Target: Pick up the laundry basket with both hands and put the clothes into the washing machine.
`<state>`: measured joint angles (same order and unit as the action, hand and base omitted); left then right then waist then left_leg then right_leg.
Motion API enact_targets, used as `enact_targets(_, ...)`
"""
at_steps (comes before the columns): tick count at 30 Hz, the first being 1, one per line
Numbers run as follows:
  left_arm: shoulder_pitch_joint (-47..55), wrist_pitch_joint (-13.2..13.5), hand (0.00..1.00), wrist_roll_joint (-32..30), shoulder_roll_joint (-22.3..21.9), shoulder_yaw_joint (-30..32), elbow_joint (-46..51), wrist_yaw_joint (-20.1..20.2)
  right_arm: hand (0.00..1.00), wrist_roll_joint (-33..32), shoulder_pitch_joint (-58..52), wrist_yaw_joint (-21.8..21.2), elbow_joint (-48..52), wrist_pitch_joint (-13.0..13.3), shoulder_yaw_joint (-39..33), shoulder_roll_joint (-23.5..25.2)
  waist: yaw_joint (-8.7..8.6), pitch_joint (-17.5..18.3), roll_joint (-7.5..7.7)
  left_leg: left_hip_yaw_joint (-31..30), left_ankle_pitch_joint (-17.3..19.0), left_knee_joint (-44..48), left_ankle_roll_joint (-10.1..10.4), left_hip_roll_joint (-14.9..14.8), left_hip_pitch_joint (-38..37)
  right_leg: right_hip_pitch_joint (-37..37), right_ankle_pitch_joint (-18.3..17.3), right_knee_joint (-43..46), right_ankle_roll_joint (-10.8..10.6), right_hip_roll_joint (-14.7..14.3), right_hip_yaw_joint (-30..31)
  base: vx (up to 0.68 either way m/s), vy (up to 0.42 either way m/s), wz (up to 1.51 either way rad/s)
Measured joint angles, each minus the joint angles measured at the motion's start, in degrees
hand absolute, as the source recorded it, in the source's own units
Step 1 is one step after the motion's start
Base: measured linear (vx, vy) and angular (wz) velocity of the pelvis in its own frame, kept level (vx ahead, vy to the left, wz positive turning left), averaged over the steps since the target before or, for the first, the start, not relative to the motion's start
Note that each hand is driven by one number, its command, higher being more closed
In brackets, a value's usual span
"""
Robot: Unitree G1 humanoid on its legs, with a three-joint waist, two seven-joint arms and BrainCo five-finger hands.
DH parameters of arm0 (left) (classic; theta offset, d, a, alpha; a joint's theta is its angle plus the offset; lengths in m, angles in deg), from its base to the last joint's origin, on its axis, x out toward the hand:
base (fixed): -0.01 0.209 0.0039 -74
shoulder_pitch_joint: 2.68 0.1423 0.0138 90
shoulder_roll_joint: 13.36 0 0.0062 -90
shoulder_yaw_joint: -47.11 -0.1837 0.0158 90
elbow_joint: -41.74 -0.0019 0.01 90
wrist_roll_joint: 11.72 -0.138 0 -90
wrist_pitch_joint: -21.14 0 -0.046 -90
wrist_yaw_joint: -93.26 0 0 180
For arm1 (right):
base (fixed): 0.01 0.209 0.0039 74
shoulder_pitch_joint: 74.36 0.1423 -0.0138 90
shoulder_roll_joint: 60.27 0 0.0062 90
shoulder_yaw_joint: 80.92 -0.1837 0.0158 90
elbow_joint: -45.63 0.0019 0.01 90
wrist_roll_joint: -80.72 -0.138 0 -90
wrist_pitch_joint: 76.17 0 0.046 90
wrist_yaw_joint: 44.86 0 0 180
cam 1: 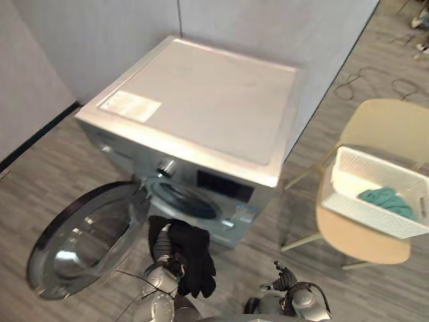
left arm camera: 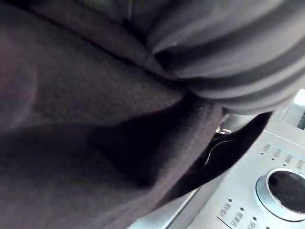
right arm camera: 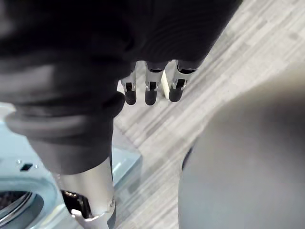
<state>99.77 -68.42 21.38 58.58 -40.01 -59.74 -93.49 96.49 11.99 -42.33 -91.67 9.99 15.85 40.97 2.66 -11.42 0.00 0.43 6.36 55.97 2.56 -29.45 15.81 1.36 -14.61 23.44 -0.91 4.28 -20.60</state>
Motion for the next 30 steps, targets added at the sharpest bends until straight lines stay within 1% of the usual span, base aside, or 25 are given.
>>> enact_targets(1,0.0,0.0,1.0,0.0,0.4,0.1,0.1,-0.1,0.0,-0.1,0.0,0.0,-0.2,0.0,0.0,-0.1,-0.02,-0.2,0.33,-0.3,1.2,0.7,1.0,1.5,1.9,-0.7,0.0,-0.7,0.0,-0.1,0.0,0.23,-0.167,-0.24)
enact_targets(2,-0.1,0.0,1.0,0.1,0.8,0.3,0.5,-0.9,0.0,-0.2,0.0,0.2,-0.3,0.0,-0.1,-0.2,-0.07,-0.6,0.97,-0.1,3.1,-1.3,2.5,4.8,4.5,-1.8,0.0,-2.2,0.0,0.1,0.3,0.18,-0.088,-0.14)
enact_targets(3,-0.1,0.0,1.0,0.1,0.7,0.7,0.7,-1.2,0.0,-0.4,0.0,0.3,-0.3,0.0,-0.1,-0.2,-0.02,-0.7,1.09,-0.1,3.5,-3.7,2.9,6.4,5.3,-2.2,0.0,-2.9,0.0,0.1,0.4,0.26,-0.037,-0.24)
enact_targets(4,-0.2,0.0,1.0,0.1,0.6,1.5,0.9,-1.2,0.0,-0.5,0.3,0.3,-0.7,0.0,-0.1,-0.1,0.25,-1.0,1.29,0.0,3.9,-10.4,3.6,9.4,6.3,-2.5,0.0,-3.5,0.0,0.2,0.8,0.25,0.055,-0.3)
enact_targets(5,-0.1,0.0,1.0,0.2,0.6,2.3,0.9,-1.5,0.0,-0.6,0.4,0.5,-0.8,0.0,-0.1,-0.1,0.38,-1.1,1.27,-0.5,3.3,-19.9,3.7,12.7,5.6,-2.6,0.0,-3.4,-0.2,0.6,0.9,0.25,0.093,-0.32)
enact_targets(6,-0.1,0.1,1.0,0.2,0.5,2.4,0.9,-1.8,0.0,-0.7,0.4,0.6,-0.7,0.0,-0.1,-0.2,0.54,-0.9,0.68,-0.8,0.7,-24.6,3.9,14.0,4.8,-2.6,0.1,-3.2,-0.8,0.4,1.1,0.22,0.145,-0.31)
enact_targets(7,-0.1,0.2,1.0,0.2,0.8,2.4,0.6,-2.2,0.0,-0.8,0.5,0.7,-1.2,0.0,-0.3,-0.1,1.45,-1.3,1.03,-1.5,-0.6,-27.9,4.5,15.3,3.9,-2.9,-0.3,-3.2,-1.8,0.3,2.0,0.2,0.116,-0.02)
enact_targets(8,-0.9,0.3,1.0,0.2,2.0,2.3,0.8,-2.1,0.0,-1.1,0.4,0.7,-0.8,0.0,-0.6,1.4,1.37,-1.9,3.19,-1.7,-0.6,-28.4,4.5,16.9,3.7,-2.9,-0.3,-3.1,-2.2,1.9,1.7,0.19,0.109,0.09)
enact_targets(9,-1.2,0.4,1.0,0.2,2.5,2.3,0.8,-2.1,0.0,-1.1,0.2,0.6,-0.6,0.0,-0.8,2.2,1.52,-2.5,3.48,-1.8,-0.6,-28.2,4.4,17.5,3.8,-2.9,-0.2,-2.9,-2.4,2.4,1.6,0.16,0.091,0.31)
enact_targets(10,-0.9,0.5,1.0,0.2,3.0,2.2,0.8,-2.1,0.0,-1.2,0.1,0.6,-0.2,0.0,-1.0,3.5,1.52,-3.1,4.14,-1.8,-0.3,-27.2,4.0,18.3,3.8,-3.0,0.3,-2.2,-3.1,3.4,1.7,0.11,0.137,0.15)
enact_targets(11,-0.5,0.6,1.0,0.2,3.0,1.9,0.8,-2.1,0.0,-1.7,-0.1,0.6,0.7,0.0,-1.0,4.0,1.57,-3.4,3.9,-1.4,0.3,-26.3,3.3,18.6,3.8,-2.6,0.6,-1.3,-3.7,4.1,2.1,0.1,0.181,-0.1)
enact_targets(14,0.0,1.1,1.0,0.1,3.2,-1.1,1.1,-1.4,0.0,-2.2,2.0,1.2,4.5,0.2,-1.3,4.0,1.74,-5.8,2.19,1.6,2.4,-23.4,1.9,18.4,4.2,-0.4,1.4,0.7,-4.6,5.4,5.5,-0.01,0.169,-0.49)
enact_targets(15,-0.3,1.1,1.0,0.1,3.2,-2.7,1.2,-0.8,0.0,-2.2,3.5,1.3,5.7,0.2,-1.3,3.4,1.86,-7.1,0.97,3.1,3.2,-22.9,1.6,18.4,5.3,2.3,1.8,1.2,-5.3,6.0,7.5,-0.11,0.185,-0.72)
enact_targets(16,-0.9,1.2,1.0,0.2,3.0,-3.5,1.3,-0.8,0.0,-2.2,4.4,1.3,6.1,0.2,-1.3,3.1,1.83,-7.7,0.23,3.8,3.6,-22.7,1.1,18.5,6.2,4.0,2.1,1.3,-5.8,6.3,8.5,-0.17,0.255,-0.93)
enact_targets(17,-2.5,1.2,1.0,0.2,2.7,-5.1,1.4,-0.7,0.0,-2.2,7.1,1.5,6.1,0.0,-1.3,2.5,1.6,-9.4,-0.58,6.0,3.8,-22.3,0.6,19.2,9.0,7.9,2.7,1.6,-7.0,7.6,10.9,-0.14,0.22,-0.72)
enact_targets(19,-5.6,1.2,1.0,0.3,2.5,-5.8,1.3,-0.3,0.0,-2.2,9.3,2.1,6.2,-0.1,-1.1,2.6,1.22,-11.9,-0.71,7.4,4.1,-20.6,0.2,19.6,11.7,11.5,3.3,2.3,-8.0,8.5,13.0,-0.15,0.183,-0.62)
enact_targets(20,-6.9,1.2,1.0,0.3,2.3,-5.8,1.3,0.0,0.0,-2.2,9.6,2.4,6.4,-0.1,-0.9,2.6,1.21,-12.6,-0.83,7.5,4.4,-19.6,-0.3,19.7,12.9,12.6,3.3,2.9,-8.1,8.6,13.0,-0.23,0.197,-0.33)
enact_targets(21,-9.5,1.2,1.0,0.3,1.1,-5.7,1.3,0.3,0.0,-2.2,10.1,2.8,6.6,-0.4,0.6,2.4,1.22,-13.0,-0.99,7.3,6.4,-18.4,-1.4,19.9,15.7,16.0,3.0,5.2,-8.3,9.0,12.6,-0.22,0.188,-0.05)
enact_targets(22,-10.9,1.4,1.0,0.3,1.0,-5.7,1.3,0.4,0.0,-2.2,10.4,2.9,6.7,-0.5,1.3,2.4,1.21,-13.5,-0.77,7.1,6.7,-17.7,-1.3,20.1,17.0,17.2,2.7,6.6,-8.3,9.3,12.6,-0.18,0.139,0.19)
enact_targets(23,-13.4,1.5,1.0,0.5,0.7,-5.5,1.2,0.3,0.0,-2.2,11.3,3.1,7.2,-0.6,3.0,2.4,1.11,-14.9,-0.31,6.3,6.9,-16.4,-1.5,21.0,19.5,19.8,1.7,9.5,-8.3,10.5,11.5,-0.19,0.087,0.45)
enact_targets(25,-16.4,1.9,1.0,0.8,-0.7,-4.5,1.4,0.0,0.0,-2.2,11.9,3.9,9.7,-0.9,4.7,2.5,1.43,-16.0,0.66,5.0,6.8,-14.7,-1.3,22.9,23.8,23.8,-1.1,13.8,-8.8,12.8,9.7,-0.21,0.042,0.6)
enact_targets(26,-18.0,2.3,1.0,1.0,-1.6,-3.5,1.8,-1.0,0.0,-2.1,13.2,4.2,11.0,-1.0,5.8,2.7,1.43,-16.8,1.22,3.9,6.5,-13.5,-1.0,23.9,27.0,26.1,-3.2,16.5,-9.4,14.0,8.9,-0.14,-0.024,0.56)
enact_targets(28,-20.8,2.4,1.0,1.1,-1.7,-2.4,2.8,-2.7,0.0,-1.7,14.1,5.4,14.4,-1.1,6.1,2.8,1.26,-17.6,1.36,2.4,6.3,-11.7,-0.6,24.6,32.2,30.1,-5.5,21.4,-9.4,15.6,6.5,-0.17,-0.084,0.9)
enact_targets(29,-22.9,2.4,1.0,1.1,-1.9,-1.6,3.4,-4.0,0.0,-1.6,14.2,6.3,16.3,-1.2,6.1,2.7,1.26,-18.1,1.86,2.7,6.3,-10.4,-0.6,24.2,35.5,32.7,-7.3,24.9,-9.5,16.9,5.0,-0.16,-0.143,1.03)
enact_targets(30,-23.9,2.4,1.0,1.1,-2.0,-0.9,4.0,-4.8,0.0,-1.5,14.2,6.6,17.1,-1.2,6.1,2.7,1.26,-18.3,2.11,2.8,6.3,-9.5,-0.6,23.8,37.1,33.9,-8.3,26.8,-9.5,17.3,4.5,-0.15,-0.195,0.87)
